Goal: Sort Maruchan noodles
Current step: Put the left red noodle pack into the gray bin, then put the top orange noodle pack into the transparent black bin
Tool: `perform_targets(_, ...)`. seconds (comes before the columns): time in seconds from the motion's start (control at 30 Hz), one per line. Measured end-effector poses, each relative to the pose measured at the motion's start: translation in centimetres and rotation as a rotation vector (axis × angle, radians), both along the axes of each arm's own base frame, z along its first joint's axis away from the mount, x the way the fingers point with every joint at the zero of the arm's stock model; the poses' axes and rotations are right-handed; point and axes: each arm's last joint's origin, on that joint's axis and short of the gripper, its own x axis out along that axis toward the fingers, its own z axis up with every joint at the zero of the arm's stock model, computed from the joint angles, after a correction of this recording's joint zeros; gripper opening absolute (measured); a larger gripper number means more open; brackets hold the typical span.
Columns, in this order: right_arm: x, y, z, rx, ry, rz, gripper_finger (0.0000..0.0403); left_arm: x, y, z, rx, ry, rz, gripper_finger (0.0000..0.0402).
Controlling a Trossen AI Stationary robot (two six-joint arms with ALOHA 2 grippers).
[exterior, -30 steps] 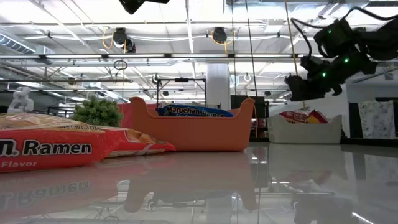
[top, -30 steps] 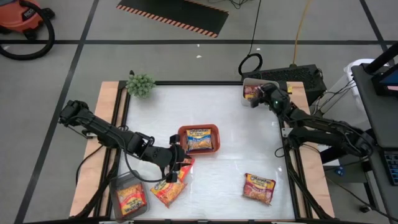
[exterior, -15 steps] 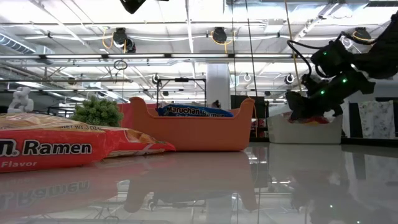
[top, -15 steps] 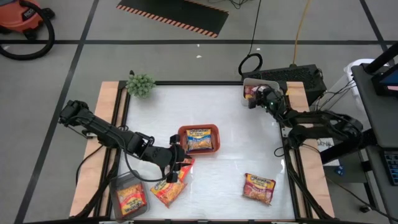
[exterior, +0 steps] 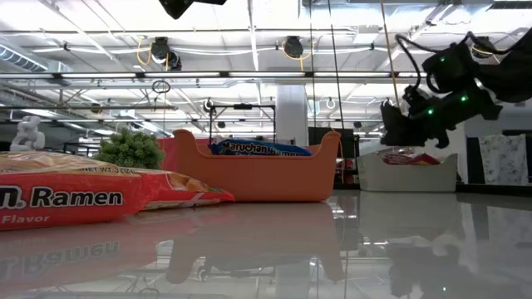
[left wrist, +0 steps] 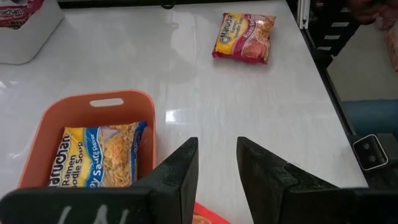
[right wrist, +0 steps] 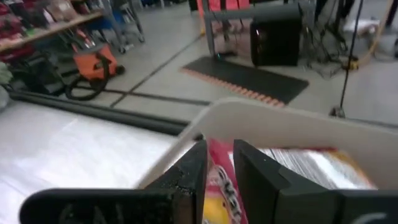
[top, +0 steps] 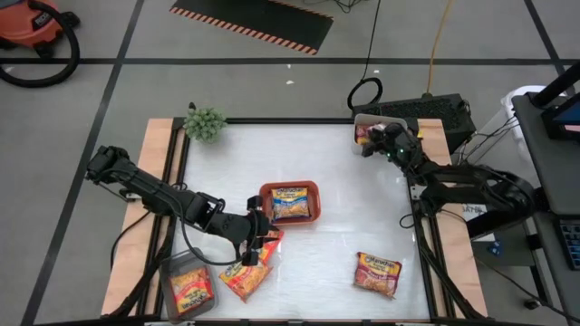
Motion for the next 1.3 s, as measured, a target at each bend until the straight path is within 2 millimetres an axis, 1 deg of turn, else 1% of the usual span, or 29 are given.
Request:
perform_targets(0.1,0.0,0.2,0.6,-0.04,-0.007,0.002,0.0075,0.0,0.0,0.0,0.0,0.0,0.0,0.0115)
perform_targets(0.17,-0.1,0.2,0.6,-0.051,0.021,-0.03,0.0075,0.0,0.0,0.0,0.0,0.0,0.0,0.0115)
perform_targets(0.27,-0.3,0.2,0.0,-0.031,0.088,-0.08,0.0075,0.0,0.0,0.1,-0.003,-0.007,0.0,0.0115)
perform_targets(0.37,-0.3,0.1,-0.8,0.014,0.131,-0.08,0.0075,0.1,-0.1,0.2,-0.015,-0.019,0.005,0.0115)
perform_targets(0.6,0.0,-0.2,-2.5,0.093,0.183,-0.074,0.0075,0.4,-0.2,0.6,-0.036,-0.064,0.005,0.0115)
perform_targets(0.73,0.3,-0.3,-2.7,0.104,0.162,-0.018,0.0075,0.3,-0.2,0.5,-0.024,-0.058,-0.001,0.0115)
perform_targets(0.93,0.2,0.0,-1.5,0.07,0.092,0.013,0.0075,0.2,-0.1,0.3,-0.003,-0.037,-0.009,0.0115)
perform_targets(1.07,0.1,0.3,0.1,0.009,0.006,0.066,0.0075,0.1,0.0,0.1,0.008,-0.011,-0.009,0.0115)
perform_targets(1.2,0.0,1.0,2.0,-0.055,-0.127,0.126,0.0075,0.0,0.0,0.0,-0.009,0.002,0.007,0.0115)
perform_targets(1.3,0.1,1.8,3.4,-0.067,-0.229,0.221,0.0075,0.0,0.0,0.0,-0.03,0.003,0.022,0.0115)
